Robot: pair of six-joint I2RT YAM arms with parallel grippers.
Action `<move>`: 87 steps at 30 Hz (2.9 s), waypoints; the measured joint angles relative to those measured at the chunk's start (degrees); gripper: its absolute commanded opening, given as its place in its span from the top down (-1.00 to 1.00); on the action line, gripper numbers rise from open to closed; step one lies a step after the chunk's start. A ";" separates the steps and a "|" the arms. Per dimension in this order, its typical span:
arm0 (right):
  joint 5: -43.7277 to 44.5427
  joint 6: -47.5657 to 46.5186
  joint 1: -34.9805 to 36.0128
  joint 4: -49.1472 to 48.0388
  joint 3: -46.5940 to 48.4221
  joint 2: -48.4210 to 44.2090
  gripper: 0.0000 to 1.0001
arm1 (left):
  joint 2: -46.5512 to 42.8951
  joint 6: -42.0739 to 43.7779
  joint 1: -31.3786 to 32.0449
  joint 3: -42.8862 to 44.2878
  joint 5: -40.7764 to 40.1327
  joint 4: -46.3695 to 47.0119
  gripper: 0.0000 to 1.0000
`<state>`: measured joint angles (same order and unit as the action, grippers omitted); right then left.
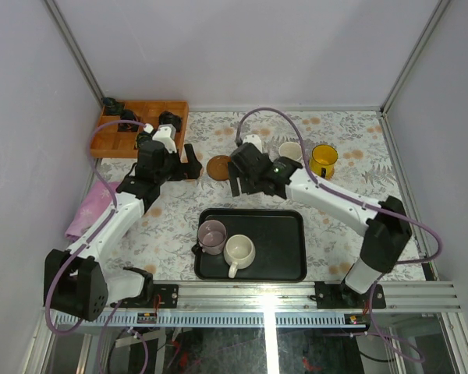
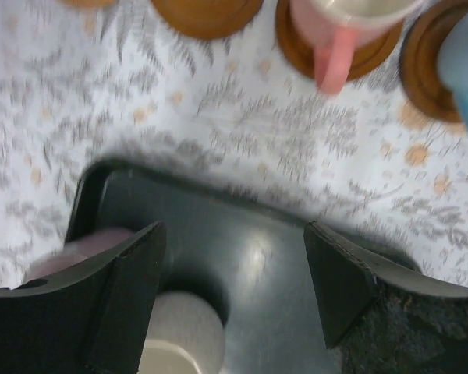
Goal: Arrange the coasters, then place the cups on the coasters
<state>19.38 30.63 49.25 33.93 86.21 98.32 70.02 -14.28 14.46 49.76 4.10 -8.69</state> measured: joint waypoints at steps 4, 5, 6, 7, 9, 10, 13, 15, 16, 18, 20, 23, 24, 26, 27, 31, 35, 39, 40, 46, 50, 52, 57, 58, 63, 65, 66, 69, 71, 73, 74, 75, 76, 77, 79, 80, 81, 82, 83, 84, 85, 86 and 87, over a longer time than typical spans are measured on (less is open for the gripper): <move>-3.02 -0.22 3.39 0.13 -8.35 -6.47 -0.60 | -1.36 0.00 0.00 -0.55 0.46 -0.11 -0.99; -3.96 -0.15 3.93 0.42 -10.67 -7.72 -0.61 | -1.73 -0.02 0.00 -0.79 0.76 -0.17 -0.99; -4.35 -0.02 4.28 0.76 -12.07 -8.39 -0.62 | -2.03 0.00 0.00 -1.01 1.01 -0.33 -0.99; -5.20 0.26 4.92 1.05 -14.25 -9.33 -0.63 | -2.40 0.00 0.00 -1.25 1.29 -0.57 -0.99; -6.08 1.03 5.97 1.75 -16.90 -10.14 -0.64 | -3.32 0.00 0.00 -1.62 2.36 -1.57 -0.99; -6.86 1.42 6.64 1.81 -18.23 -10.47 -0.64 | -3.82 0.00 0.00 -1.73 2.99 -2.14 -0.99; -8.37 2.45 8.74 1.86 -21.29 -11.08 -0.63 | -5.62 0.11 0.00 -2.03 5.33 -4.04 -0.99; -8.57 2.84 9.79 1.75 -22.18 -11.15 -0.60 | -7.48 0.31 0.00 -2.49 7.30 -5.84 -1.00; -9.07 2.93 10.19 1.75 -22.25 -11.15 -0.58 | -8.70 0.42 0.00 -2.89 8.22 -6.93 -1.00; -9.66 2.91 10.86 1.36 -22.27 -11.15 -0.56 | -11.30 0.44 0.11 -3.76 9.53 -9.09 -1.00; -9.88 2.84 11.26 1.05 -22.25 -11.10 -0.54 | -13.97 0.44 0.17 -4.57 10.38 -11.02 -1.00; -9.84 2.80 11.67 0.96 -22.25 -10.99 -0.54 | -17.51 0.28 0.24 -5.49 11.17 -13.60 -1.00; -9.81 2.80 11.78 0.96 -22.25 -10.99 -0.54 | -18.12 0.11 0.24 -5.60 11.26 -14.25 -1.00; -9.40 2.82 12.02 1.16 -22.21 -10.99 -0.53 | -19.04 -0.26 0.24 -5.86 11.63 -15.54 -0.99; -9.14 2.82 12.13 1.42 -22.12 -10.99 -0.53 | -19.26 -0.44 0.31 -5.97 11.96 -15.85 -0.97; -7.28 2.82 12.48 2.75 -21.18 -11.43 -0.51 | -19.91 -1.33 1.01 -6.12 13.38 -17.11 -0.89; -7.10 2.80 12.48 2.91 -20.70 -13.88 -0.45 | -19.67 -1.75 1.64 -6.08 14.80 -18.14 -0.88; -9.49 2.56 12.74 2.14 -20.72 -14.97 -0.44 | -19.12 -2.16 1.68 -6.08 15.23 -18.84 -0.89; -10.12 2.43 12.92 2.01 -20.74 -14.93 -0.44 | -19.10 -2.25 1.68 -6.08 15.23 -18.84 -0.89; -14.80 0.87 14.75 1.53 -20.76 -14.56 -0.44 | -18.64 -2.82 1.68 -5.77 15.19 -18.88 -0.91; -16.46 0.04 15.10 2.32 -20.61 -12.20 -0.29 | -18.18 -2.91 1.68 -5.62 14.97 -18.88 -0.91; -16.98 -0.24 15.10 3.48 -20.55 -10.45 -0.04 | -18.12 -2.99 1.68 -5.62 14.95 -18.88 -0.91; -17.40 -0.39 15.19 5.44 -20.50 -7.39 0.81 | -17.97 -3.13 1.68 -5.40 14.95 -18.86 -0.92; -16.83 -0.39 15.21 5.97 -20.48 -7.26 0.90 | -17.84 -3.13 1.68 -5.33 14.95 -18.82 -0.92; -14.01 -0.55 15.26 9.16 -20.44 -6.34 1.00 | -17.05 -3.10 1.68 -4.83 14.75 -18.80 -0.92; -12.28 -0.55 15.32 10.47 -19.76 -6.05 1.00 | -16.68 -3.10 1.68 -4.72 14.73 -18.64 -0.93; -10.75 -0.63 15.34 11.32 -19.02 -5.77 1.00 | -16.48 -3.10 1.68 -4.72 14.73 -18.60 -0.93; -5.55 -0.68 15.34 13.81 -16.59 -4.13 1.00 | -15.96 -3.10 1.68 -4.72 14.73 -18.40 -0.93; -2.32 -0.59 15.30 14.93 -15.26 -2.95 1.00 | -15.74 -3.10 1.68 -4.72 14.73 -18.34 -0.93; 0.39 -0.37 15.30 15.45 -14.60 -2.40 0.98 | -15.74 -3.10 1.68 -4.72 14.73 -18.29 -0.93; 1.79 -0.22 15.30 15.74 -14.45 -2.36 0.96 | -15.74 -3.10 1.68 -4.72 14.71 -18.18 -0.93; 3.23 -0.15 15.28 16.24 -14.23 -2.36 0.92 | -15.74 -3.10 1.68 -4.72 14.64 -18.10 -0.93; 4.48 -0.15 15.21 16.74 -14.01 -2.36 0.83 | -15.74 -3.10 1.68 -4.72 14.53 -17.99 -0.93; 5.70 -0.15 15.17 17.00 -13.84 -2.32 0.69 | -15.74 -3.10 1.68 -4.72 14.49 -17.92 -0.93; 7.74 -0.22 14.84 17.11 -13.40 -1.92 0.41 | -15.69 -3.08 1.68 -4.72 14.32 -17.88 -0.93; 8.26 -0.24 14.56 16.83 -13.31 -1.73 0.30 | -15.63 -3.08 1.68 -4.72 14.29 -17.79 -0.93; 8.81 -0.37 14.27 16.50 -13.31 -1.68 0.17 | -15.54 -3.08 1.68 -4.72 14.27 -17.68 -0.93; 9.44 -0.44 14.01 16.41 -13.29 -1.68 0.04 | -15.41 -3.08 1.68 -4.72 14.19 -17.51 -0.94; 10.16 -0.68 13.68 16.31 -13.09 -1.68 -0.07 | -15.28 -3.06 1.68 -4.72 14.10 -17.38 -0.94; 10.43 -0.55 13.53 16.04 -13.05 -1.70 -0.16 | -15.15 -3.06 1.68 -4.72 14.03 -17.25 -0.94; 10.93 -0.68 13.33 15.82 -13.03 -1.75 -0.25 | -15.04 -3.06 1.68 -4.72 13.97 -17.09 -0.94; 11.23 -0.66 13.29 15.67 -13.03 -1.86 -0.34 | -14.93 -3.06 1.68 -4.72 13.92 -16.87 -0.94; 11.37 -0.63 13.22 15.52 -13.03 -2.08 -0.42 | -14.88 -3.06 1.68 -4.72 13.92 -16.76 -0.94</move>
<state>30.74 30.00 62.48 49.45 73.19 96.25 55.13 -17.34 16.14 45.04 18.02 -25.45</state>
